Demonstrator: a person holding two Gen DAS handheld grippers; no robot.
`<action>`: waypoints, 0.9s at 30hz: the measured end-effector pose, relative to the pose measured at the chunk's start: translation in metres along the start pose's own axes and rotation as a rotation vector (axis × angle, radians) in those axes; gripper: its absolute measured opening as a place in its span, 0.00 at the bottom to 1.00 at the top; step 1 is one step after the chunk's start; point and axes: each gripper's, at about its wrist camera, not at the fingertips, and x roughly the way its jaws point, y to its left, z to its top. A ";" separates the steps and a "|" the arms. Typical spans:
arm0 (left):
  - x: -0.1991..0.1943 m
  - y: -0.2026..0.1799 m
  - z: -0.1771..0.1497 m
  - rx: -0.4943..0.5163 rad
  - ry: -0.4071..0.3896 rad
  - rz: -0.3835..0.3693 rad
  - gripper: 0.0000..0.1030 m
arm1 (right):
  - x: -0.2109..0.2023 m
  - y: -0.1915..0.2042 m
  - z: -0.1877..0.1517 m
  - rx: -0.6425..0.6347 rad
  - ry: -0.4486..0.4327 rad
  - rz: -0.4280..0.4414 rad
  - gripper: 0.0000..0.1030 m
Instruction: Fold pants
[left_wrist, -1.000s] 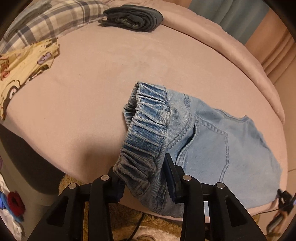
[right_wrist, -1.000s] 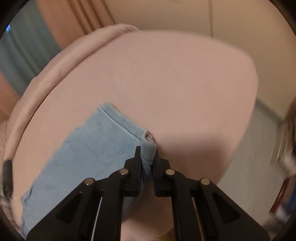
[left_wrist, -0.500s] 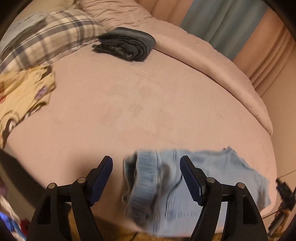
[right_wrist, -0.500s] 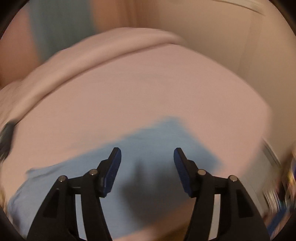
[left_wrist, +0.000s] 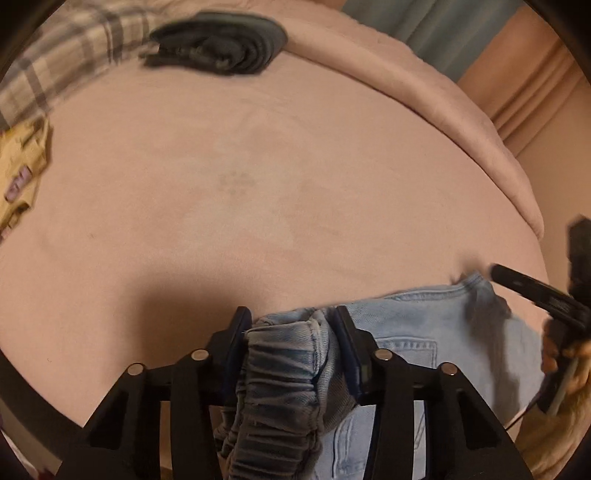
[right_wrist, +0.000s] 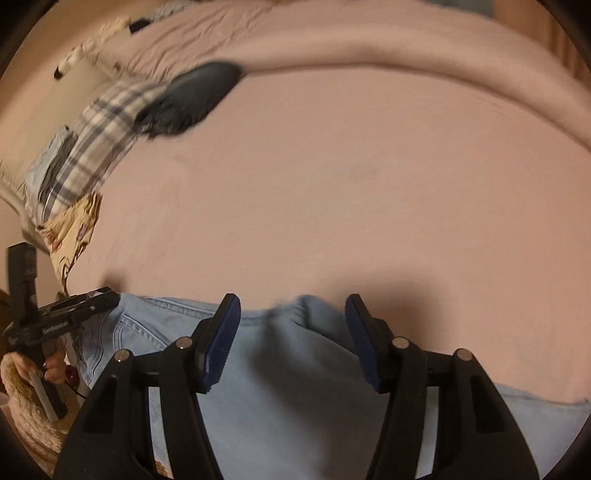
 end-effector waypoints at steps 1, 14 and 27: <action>-0.005 -0.003 -0.003 0.015 -0.018 0.009 0.40 | 0.013 0.010 0.003 -0.007 0.015 -0.001 0.54; -0.026 -0.012 -0.008 0.078 -0.135 0.011 0.40 | -0.005 0.022 0.005 0.025 -0.101 -0.029 0.07; -0.002 -0.010 -0.009 0.130 -0.076 0.113 0.45 | 0.055 0.025 0.005 0.016 -0.016 -0.172 0.07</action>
